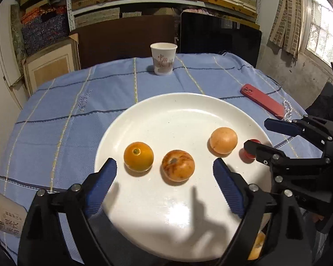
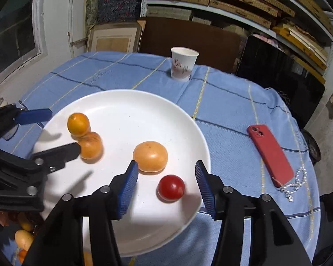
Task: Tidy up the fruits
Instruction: 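Lower both held fruits onto the white plate and open both grippers, then grasp the mandarin with the left gripper while the right grasps the yellow pear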
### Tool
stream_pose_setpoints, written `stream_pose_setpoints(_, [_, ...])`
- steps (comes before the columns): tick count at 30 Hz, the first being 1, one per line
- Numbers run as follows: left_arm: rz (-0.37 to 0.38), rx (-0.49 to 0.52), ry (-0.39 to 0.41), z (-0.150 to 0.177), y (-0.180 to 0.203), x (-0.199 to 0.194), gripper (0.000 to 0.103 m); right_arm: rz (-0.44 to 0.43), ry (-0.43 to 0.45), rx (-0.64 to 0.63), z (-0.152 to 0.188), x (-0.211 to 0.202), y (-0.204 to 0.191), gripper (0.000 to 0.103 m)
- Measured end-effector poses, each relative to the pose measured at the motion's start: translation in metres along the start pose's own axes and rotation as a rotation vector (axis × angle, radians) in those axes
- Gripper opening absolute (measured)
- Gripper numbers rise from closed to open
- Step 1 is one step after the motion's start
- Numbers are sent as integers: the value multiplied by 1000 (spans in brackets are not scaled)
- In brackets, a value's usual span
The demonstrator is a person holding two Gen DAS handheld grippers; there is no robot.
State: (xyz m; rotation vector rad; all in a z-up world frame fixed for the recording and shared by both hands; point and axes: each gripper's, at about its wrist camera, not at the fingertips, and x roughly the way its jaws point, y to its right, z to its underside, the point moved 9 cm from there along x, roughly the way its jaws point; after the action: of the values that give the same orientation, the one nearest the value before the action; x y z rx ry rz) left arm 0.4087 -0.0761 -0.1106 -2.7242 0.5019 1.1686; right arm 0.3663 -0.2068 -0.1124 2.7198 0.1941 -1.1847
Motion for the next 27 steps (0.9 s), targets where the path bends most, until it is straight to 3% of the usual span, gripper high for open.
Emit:
stream_pose_setpoints(6, [8,-11,58,16,-4,-70,94,-39,34,57,15,-58,6,54])
stream_pose_setpoints(12, [0,36,116,85,0,-152,99,-123,42,-5,90,-134,-37,54])
stream_pose_setpoints(15, [19,31,89,130,6,-170,99,-162,13,-65,136,-153,-72,54])
stream_pose_setpoints(18, [22,26,78,164,11,-179,98,-125,20,-127,164,-159,-96,54])
stream_pose_setpoints(21, [29,24,61,189,22,-182,99,-121,-3,-113,178,-153,-105,54])
stream_pose_setpoints(27, [20,37,32,206,30,-178,98,-131,-39,-72,185,-140,-116,54])
